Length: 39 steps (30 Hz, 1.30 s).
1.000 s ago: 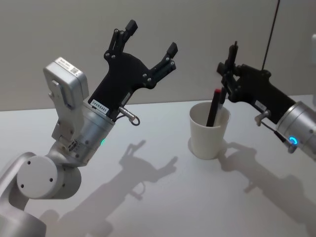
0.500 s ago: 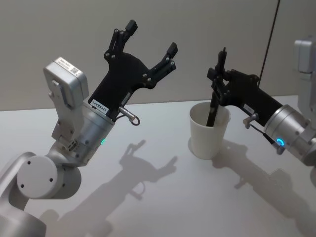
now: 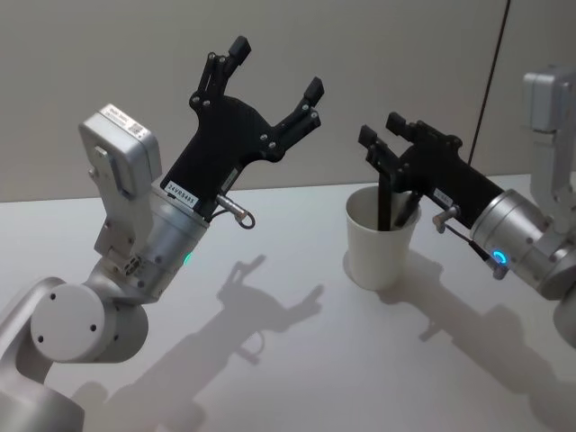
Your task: Place the pen into the pen holder.
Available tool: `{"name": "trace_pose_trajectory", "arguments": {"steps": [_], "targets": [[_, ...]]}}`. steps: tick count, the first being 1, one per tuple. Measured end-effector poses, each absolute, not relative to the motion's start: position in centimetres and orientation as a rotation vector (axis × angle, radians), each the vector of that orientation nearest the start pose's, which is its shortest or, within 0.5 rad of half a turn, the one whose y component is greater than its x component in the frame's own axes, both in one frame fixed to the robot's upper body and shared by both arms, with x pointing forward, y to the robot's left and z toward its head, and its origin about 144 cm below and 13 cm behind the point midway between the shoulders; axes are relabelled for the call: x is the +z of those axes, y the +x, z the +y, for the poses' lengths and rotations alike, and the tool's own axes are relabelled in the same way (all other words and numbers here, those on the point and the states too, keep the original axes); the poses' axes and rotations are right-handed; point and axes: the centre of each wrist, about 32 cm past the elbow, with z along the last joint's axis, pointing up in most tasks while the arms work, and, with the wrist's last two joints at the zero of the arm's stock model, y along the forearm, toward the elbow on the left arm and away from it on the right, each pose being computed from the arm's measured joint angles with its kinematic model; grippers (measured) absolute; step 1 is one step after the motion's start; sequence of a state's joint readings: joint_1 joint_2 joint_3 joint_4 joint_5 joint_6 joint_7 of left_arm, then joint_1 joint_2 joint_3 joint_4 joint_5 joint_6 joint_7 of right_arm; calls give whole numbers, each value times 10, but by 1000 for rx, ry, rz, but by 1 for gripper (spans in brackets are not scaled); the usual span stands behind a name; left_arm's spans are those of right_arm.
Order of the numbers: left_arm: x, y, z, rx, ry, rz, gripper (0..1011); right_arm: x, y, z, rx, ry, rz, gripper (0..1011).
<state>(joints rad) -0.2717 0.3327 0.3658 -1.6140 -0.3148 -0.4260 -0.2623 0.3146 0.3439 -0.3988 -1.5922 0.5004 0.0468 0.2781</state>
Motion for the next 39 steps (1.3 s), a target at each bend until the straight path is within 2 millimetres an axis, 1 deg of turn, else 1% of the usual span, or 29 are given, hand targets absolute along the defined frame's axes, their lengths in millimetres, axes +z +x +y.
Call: {"name": "trace_pose_trajectory", "arguments": {"steps": [1, 3, 6, 7, 9, 12, 15, 18, 19, 24, 25, 26, 27, 28, 30, 33, 39], "targets": [[1231, 508, 209, 901, -400, -491, 1001, 1232, 518, -205, -895, 147, -43, 476], [1231, 508, 209, 901, -400, -491, 1001, 1232, 518, -205, -894, 147, -44, 554], [1231, 508, 209, 901, -400, -491, 1001, 1232, 518, -204, -894, 148, -43, 616], [1231, 508, 209, 901, -400, -491, 1001, 1232, 518, -204, -893, 148, -44, 672], [1231, 508, 209, 901, -400, -491, 1001, 1232, 518, -204, -893, 148, -44, 711], [1231, 508, 209, 901, -400, -491, 1001, 1233, 518, -205, -891, 151, -50, 832], [1231, 508, 209, 901, -400, -491, 1001, 1239, 515, -206, -888, 167, -66, 920], [1231, 508, 209, 901, -400, -491, 1001, 1244, 513, -208, -887, 181, -79, 979], [1231, 508, 209, 901, -400, -491, 1001, 1248, 511, -209, -888, 194, -91, 1001], [1231, 508, 209, 901, -400, -491, 1001, 1263, 503, -215, -898, 234, -128, 1002], [1231, 508, 209, 901, -400, -491, 1001, 1270, 498, -218, -904, 251, -146, 1001], [1231, 508, 209, 901, -400, -491, 1001, 1272, 497, -218, -908, 257, -149, 1002], [1231, 508, 209, 901, -400, -491, 1001, 1278, 493, -221, -913, 270, -164, 1002], [1231, 508, 209, 901, -400, -491, 1001, 1278, 493, -221, -913, 270, -164, 1001], [1231, 508, 209, 901, -400, -491, 1001, 1286, 487, -225, -924, 294, -184, 1002], [1231, 508, 210, 901, -400, -491, 1001, 1292, 483, -227, -928, 307, -196, 1002], [1231, 508, 209, 903, -396, -487, 1001, 1290, 482, -227, -933, 305, -193, 1001]]}}
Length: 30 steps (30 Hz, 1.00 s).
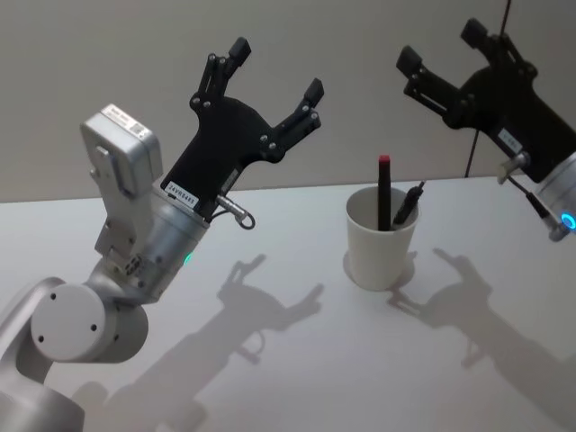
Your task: Place the pen into the pen holder.
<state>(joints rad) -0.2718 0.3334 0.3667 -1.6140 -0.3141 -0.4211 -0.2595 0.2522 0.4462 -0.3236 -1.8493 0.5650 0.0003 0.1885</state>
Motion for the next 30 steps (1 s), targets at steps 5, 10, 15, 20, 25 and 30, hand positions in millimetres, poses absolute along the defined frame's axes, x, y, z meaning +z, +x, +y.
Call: {"name": "trace_pose_trajectory", "arguments": {"steps": [5, 10, 15, 20, 25, 30], "targets": [[1229, 507, 209, 920, -364, -465, 1001, 1280, 480, -228, -963, 283, -182, 1002], [1225, 505, 207, 946, -313, -433, 1001, 1266, 476, -229, -1007, 249, -166, 1002], [1221, 503, 205, 979, -242, -393, 1001, 1250, 471, -231, -1057, 206, -147, 1002], [1217, 500, 203, 1016, -167, -355, 1001, 1231, 464, -233, -1112, 155, -124, 1002], [1214, 498, 202, 1046, -104, -327, 1001, 1212, 456, -235, -1166, 100, -102, 1002], [1209, 495, 200, 1082, -28, -297, 1001, 1199, 449, -236, -1204, 58, -85, 1002]]}}
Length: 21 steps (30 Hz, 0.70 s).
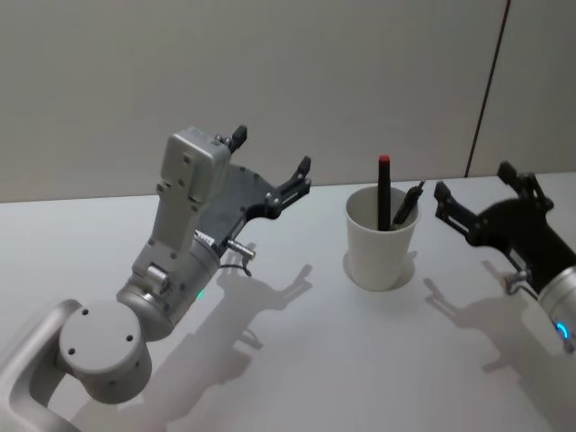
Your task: Place the pen into the pen holder.
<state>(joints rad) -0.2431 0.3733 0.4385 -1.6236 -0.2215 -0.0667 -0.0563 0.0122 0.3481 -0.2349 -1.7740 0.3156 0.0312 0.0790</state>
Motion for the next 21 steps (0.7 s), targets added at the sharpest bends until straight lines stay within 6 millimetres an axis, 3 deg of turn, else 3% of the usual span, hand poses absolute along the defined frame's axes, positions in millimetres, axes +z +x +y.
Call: {"name": "trace_pose_trajectory", "arguments": {"steps": [21], "targets": [[1204, 492, 198, 1123, 62, -267, 1001, 1189, 443, -237, -1231, 25, -74, 1002]]}}
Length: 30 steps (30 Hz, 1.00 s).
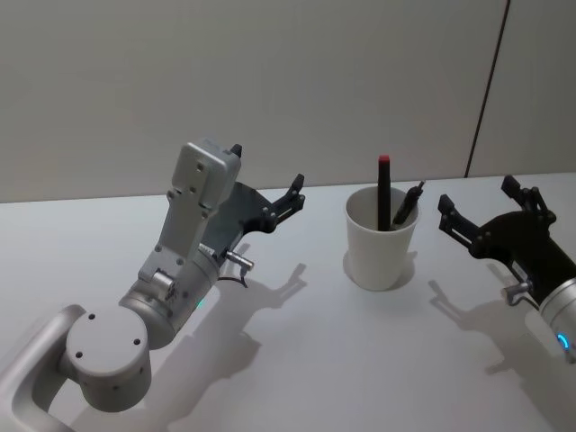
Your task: Place the pen into the pen holder.
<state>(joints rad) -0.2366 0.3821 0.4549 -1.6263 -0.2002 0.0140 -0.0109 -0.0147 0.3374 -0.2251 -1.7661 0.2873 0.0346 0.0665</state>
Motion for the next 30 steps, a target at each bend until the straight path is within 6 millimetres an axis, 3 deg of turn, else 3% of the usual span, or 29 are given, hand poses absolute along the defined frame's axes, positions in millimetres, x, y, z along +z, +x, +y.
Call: {"name": "trace_pose_trajectory", "arguments": {"steps": [30], "targets": [[1204, 492, 198, 1124, 61, -268, 1001, 1189, 443, -237, -1229, 26, -75, 1002]]}}
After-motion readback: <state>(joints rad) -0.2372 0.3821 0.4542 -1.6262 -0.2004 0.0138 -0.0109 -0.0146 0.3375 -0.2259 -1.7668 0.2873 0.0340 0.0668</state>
